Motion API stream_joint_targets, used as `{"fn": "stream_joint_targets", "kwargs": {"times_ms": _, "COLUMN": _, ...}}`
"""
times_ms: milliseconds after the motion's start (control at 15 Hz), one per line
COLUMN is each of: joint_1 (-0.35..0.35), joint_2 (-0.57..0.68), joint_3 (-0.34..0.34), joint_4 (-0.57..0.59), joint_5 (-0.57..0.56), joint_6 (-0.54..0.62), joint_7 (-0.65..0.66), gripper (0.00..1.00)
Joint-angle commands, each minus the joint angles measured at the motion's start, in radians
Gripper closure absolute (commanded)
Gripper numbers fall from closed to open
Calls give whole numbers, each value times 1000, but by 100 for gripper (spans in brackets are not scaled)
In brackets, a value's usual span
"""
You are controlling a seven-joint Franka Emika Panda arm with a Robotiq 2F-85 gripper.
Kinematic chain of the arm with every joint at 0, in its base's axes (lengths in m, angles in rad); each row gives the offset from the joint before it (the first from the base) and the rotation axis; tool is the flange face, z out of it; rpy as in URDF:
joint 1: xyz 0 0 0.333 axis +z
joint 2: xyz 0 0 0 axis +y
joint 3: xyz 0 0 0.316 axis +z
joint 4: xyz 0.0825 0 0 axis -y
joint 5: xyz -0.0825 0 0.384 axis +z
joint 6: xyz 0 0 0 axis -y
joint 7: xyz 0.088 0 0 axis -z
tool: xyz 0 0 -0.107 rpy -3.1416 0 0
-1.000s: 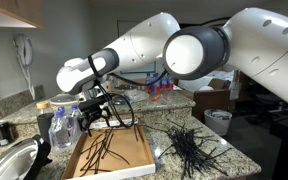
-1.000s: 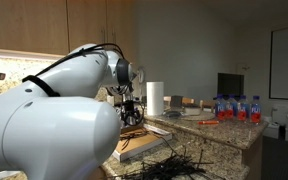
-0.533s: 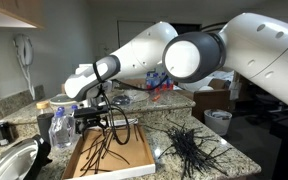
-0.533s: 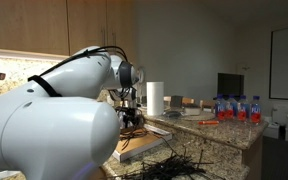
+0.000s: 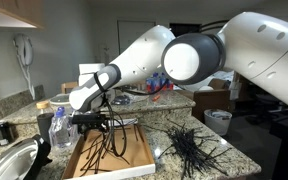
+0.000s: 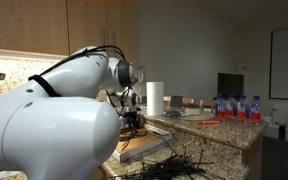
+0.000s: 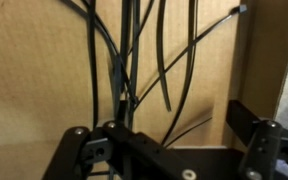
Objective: Remove some zip-ties from the box and place them on the counter
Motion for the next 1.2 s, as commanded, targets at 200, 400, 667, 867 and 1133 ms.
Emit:
{"fn": "stream_joint_targets", "kwargs": {"times_ms": 200, "joint_1": 19, "joint_2": -141, "joint_3": -64, "joint_4": -199, "joint_5": -16, "joint_6": 42, "joint_7": 41, "gripper": 0}}
{"fn": "stream_joint_targets", "kwargs": {"times_ms": 400, "joint_1": 9, "joint_2": -199, "joint_3": -108, "joint_4": -295, "joint_5": -5, "joint_6": 40, "joint_7": 31, "gripper": 0}}
{"fn": "stream_joint_targets", "kwargs": {"times_ms": 667, "joint_1": -75, "joint_2": -302, "joint_3": -4, "joint_4": -469, "joint_5": -2, "joint_6": 94, "joint_7": 15, "gripper": 0}}
{"fn": "stream_joint_targets", "kwargs": {"times_ms": 867, "joint_1": -137, "joint_2": -372, "joint_3": 118, "joint_4": -599, "joint_5": 58, "joint_6": 165, "joint_7": -1, "gripper": 0}}
{"fn": "stream_joint_targets", "kwargs": {"times_ms": 1133, "joint_1": -173, "joint_2": -420, "joint_3": 207, "joint_4": -705, "joint_5": 89, "joint_6": 275, "joint_7": -29, "gripper": 0}}
